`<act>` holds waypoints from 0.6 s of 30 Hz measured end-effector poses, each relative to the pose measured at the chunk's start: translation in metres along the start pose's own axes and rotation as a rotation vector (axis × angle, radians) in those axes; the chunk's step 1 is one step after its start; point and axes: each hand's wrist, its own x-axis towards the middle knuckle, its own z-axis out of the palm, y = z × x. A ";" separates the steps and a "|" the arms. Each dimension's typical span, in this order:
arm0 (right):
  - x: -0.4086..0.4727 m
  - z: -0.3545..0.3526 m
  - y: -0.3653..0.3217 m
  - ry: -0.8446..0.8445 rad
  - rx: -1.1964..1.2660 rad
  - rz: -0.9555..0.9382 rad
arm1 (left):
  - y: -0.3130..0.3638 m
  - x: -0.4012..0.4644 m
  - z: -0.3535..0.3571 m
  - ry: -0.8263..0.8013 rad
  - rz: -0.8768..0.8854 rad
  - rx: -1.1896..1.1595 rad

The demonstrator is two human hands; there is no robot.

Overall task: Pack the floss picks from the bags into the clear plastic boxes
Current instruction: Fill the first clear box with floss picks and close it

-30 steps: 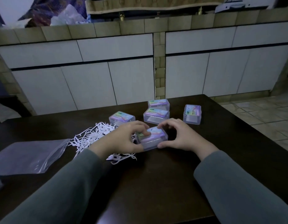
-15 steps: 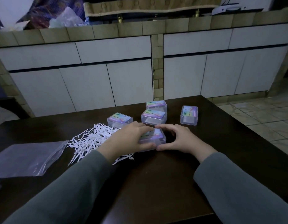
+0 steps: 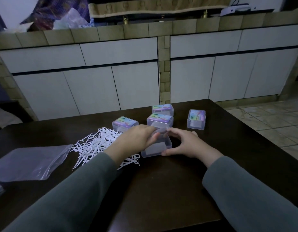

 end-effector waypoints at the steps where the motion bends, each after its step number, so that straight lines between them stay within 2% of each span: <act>1: -0.001 0.000 0.000 0.008 0.003 0.011 | 0.000 0.003 -0.003 -0.028 -0.012 -0.009; 4: -0.002 0.003 0.000 0.023 0.002 0.022 | -0.006 0.002 -0.007 -0.006 -0.071 -0.261; 8: -0.009 0.002 -0.008 0.078 -0.012 0.024 | -0.008 0.003 0.006 0.343 -0.327 -0.612; 11: -0.016 -0.002 -0.016 0.099 -0.089 -0.009 | -0.003 0.012 0.017 0.492 -0.455 -0.605; 14: -0.020 -0.003 -0.018 0.134 -0.178 -0.049 | -0.002 0.017 0.019 0.464 -0.505 -0.532; 18: -0.020 -0.001 -0.016 0.141 -0.253 0.018 | -0.010 0.016 0.020 0.323 -0.496 -0.393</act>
